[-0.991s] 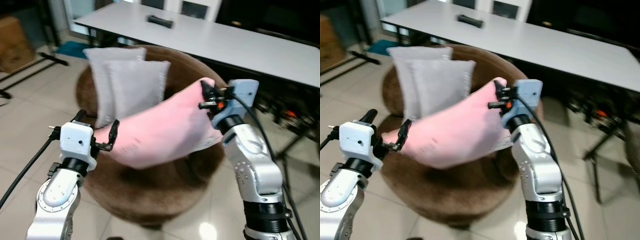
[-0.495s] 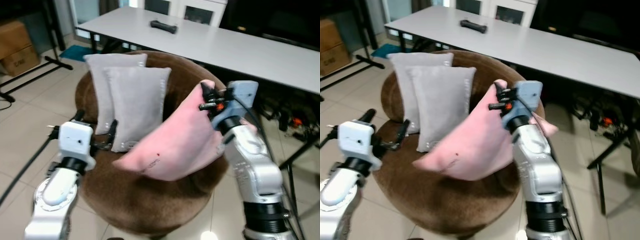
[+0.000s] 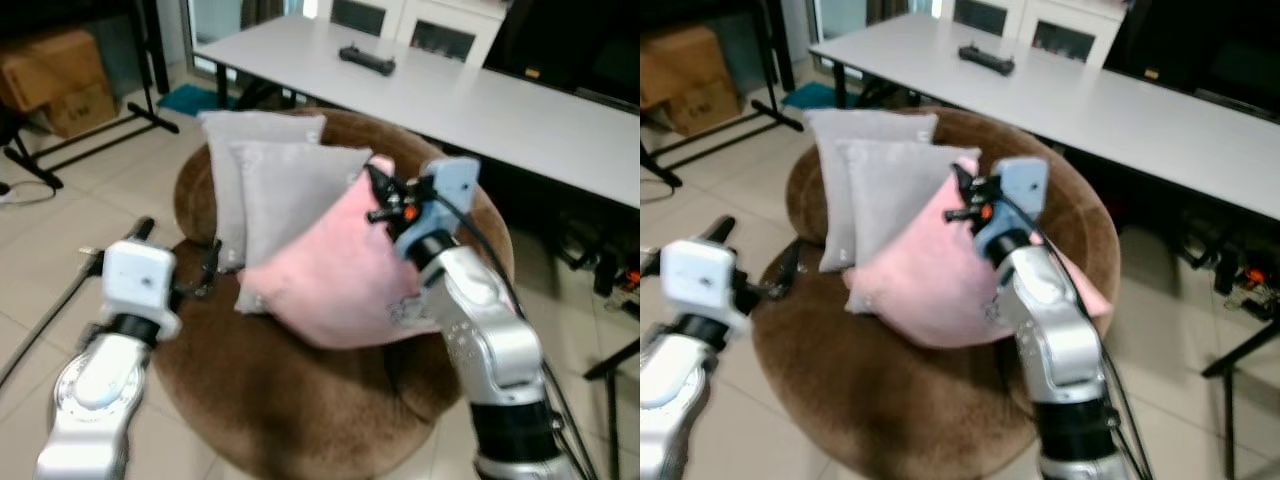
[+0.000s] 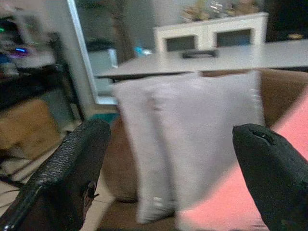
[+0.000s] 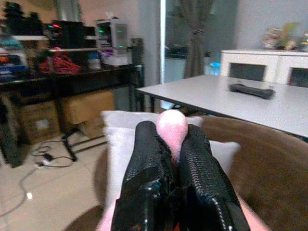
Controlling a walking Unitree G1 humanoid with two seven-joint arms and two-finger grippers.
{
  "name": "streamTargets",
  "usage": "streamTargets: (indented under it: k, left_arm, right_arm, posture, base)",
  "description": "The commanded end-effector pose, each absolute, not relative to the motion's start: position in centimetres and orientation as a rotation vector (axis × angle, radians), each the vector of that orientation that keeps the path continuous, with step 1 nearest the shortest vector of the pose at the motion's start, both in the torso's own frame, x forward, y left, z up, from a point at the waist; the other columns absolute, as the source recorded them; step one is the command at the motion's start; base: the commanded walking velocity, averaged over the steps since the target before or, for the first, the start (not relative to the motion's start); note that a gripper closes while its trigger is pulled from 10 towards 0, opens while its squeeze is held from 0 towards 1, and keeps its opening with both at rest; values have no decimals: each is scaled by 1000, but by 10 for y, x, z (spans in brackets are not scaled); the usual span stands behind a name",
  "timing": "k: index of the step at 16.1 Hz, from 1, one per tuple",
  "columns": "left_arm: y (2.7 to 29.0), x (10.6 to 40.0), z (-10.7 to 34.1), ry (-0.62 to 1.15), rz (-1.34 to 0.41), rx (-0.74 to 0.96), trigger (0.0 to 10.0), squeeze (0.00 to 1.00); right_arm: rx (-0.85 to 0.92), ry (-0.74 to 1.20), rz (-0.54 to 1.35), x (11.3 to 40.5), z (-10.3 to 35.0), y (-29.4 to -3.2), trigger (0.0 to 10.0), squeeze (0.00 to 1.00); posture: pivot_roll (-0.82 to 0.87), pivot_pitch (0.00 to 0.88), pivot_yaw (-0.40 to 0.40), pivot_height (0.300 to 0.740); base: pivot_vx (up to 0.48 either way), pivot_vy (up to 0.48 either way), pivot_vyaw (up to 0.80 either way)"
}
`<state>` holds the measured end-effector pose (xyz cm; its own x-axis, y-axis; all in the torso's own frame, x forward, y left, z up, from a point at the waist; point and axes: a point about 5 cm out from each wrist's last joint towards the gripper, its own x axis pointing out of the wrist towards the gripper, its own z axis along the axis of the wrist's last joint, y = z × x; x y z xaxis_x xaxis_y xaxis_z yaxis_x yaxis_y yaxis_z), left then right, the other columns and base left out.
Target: Move the pillow to the sofa from floor
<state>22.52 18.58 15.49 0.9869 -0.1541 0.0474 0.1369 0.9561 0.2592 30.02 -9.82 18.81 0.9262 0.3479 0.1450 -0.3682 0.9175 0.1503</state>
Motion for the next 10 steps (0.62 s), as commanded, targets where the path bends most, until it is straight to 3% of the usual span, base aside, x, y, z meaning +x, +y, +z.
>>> streamTargets:
  k: [1, 10]
  left_arm:
    - [187, 225, 158, -70, -148, 282, 10000, 757]
    - [184, 222, 156, -52, -171, 292, 10000, 757]
  right_arm:
    - [181, -178, 368, 302, 201, -98, 10000, 0]
    - [140, -160, 424, 310, 192, -92, 10000, 0]
  posture:
    - [176, 0, -107, 740]
    - [182, 0, -102, 740]
  base:
    - [0, 0, 0]
    - [0, 0, 0]
